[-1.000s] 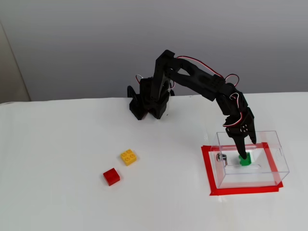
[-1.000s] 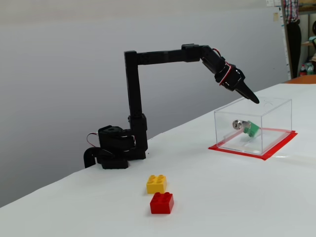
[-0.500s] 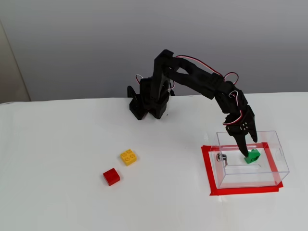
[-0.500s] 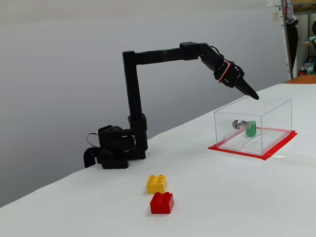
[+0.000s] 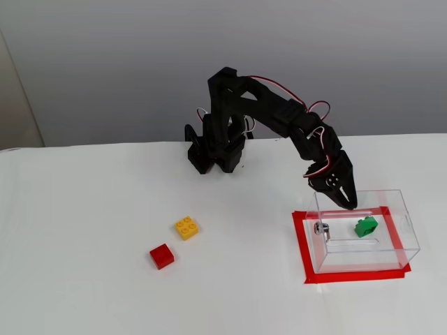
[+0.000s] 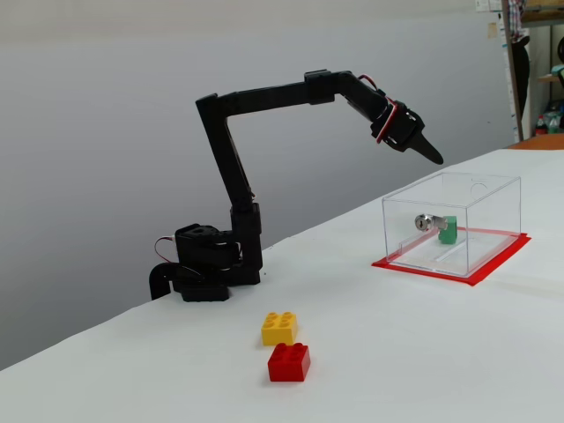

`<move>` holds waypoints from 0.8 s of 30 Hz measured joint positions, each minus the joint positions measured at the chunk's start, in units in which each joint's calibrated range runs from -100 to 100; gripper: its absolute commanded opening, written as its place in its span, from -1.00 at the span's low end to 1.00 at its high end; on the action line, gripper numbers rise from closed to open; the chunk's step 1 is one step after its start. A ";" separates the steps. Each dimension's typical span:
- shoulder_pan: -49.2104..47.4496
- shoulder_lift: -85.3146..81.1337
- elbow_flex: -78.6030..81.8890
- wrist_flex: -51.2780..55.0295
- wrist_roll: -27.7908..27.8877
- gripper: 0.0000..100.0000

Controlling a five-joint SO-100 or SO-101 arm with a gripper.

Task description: Pick the green lego brick and place it into the transparent box

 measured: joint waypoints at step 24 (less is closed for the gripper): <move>25.43 -47.86 37.60 0.09 0.00 -0.97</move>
